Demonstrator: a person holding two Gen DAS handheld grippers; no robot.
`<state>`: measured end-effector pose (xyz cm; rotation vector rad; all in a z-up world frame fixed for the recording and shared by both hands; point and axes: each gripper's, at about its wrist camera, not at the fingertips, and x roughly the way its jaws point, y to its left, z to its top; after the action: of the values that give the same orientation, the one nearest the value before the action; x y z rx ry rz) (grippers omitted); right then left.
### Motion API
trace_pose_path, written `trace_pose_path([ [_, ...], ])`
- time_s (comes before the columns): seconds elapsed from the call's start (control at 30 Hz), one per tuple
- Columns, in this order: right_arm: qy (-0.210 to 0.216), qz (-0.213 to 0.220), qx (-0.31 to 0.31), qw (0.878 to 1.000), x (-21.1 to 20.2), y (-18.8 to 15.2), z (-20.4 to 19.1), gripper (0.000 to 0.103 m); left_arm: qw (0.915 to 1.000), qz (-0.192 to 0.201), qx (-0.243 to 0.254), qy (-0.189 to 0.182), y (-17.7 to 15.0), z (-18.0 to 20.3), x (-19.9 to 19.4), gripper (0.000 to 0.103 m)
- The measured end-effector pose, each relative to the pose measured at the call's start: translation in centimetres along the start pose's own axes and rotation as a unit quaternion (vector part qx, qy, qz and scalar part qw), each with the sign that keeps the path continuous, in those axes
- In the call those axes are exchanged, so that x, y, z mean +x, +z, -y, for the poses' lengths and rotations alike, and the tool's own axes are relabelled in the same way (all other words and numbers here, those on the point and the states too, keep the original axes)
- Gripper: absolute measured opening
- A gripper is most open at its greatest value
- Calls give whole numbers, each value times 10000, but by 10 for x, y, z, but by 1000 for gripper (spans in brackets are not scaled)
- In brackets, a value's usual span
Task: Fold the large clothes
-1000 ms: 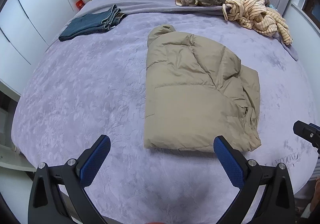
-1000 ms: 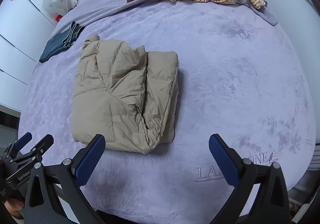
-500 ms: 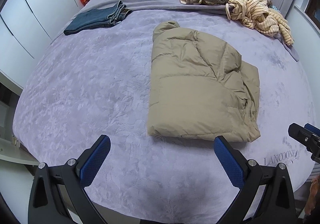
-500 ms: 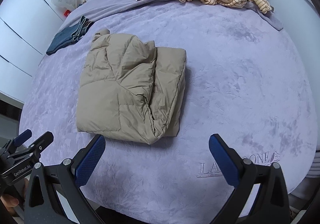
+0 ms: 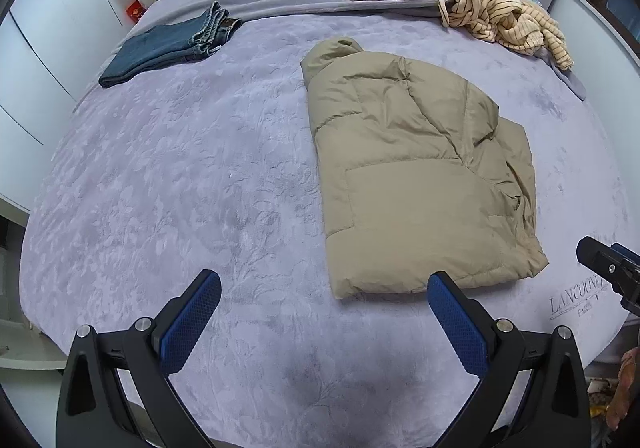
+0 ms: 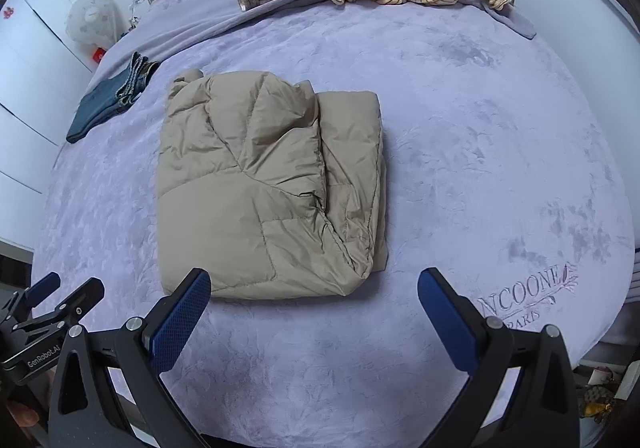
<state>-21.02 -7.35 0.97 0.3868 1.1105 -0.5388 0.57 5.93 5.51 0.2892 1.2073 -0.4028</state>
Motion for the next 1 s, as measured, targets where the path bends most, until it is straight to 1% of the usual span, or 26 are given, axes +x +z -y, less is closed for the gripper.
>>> trace_pose_path([
  [0.27,-164,14,-65,9998,-1,4,-10,103,9999,0,-98,-77,4,-7,3,103],
  [0.7,-165,-58,-227,9996,3,8,-17,103,9993,-49,-359,67,1,-13,8,103],
  [1.0,-127,-121,-292,9994,7,7,-21,103,9992,-78,-374,72,1,-14,11,103],
])
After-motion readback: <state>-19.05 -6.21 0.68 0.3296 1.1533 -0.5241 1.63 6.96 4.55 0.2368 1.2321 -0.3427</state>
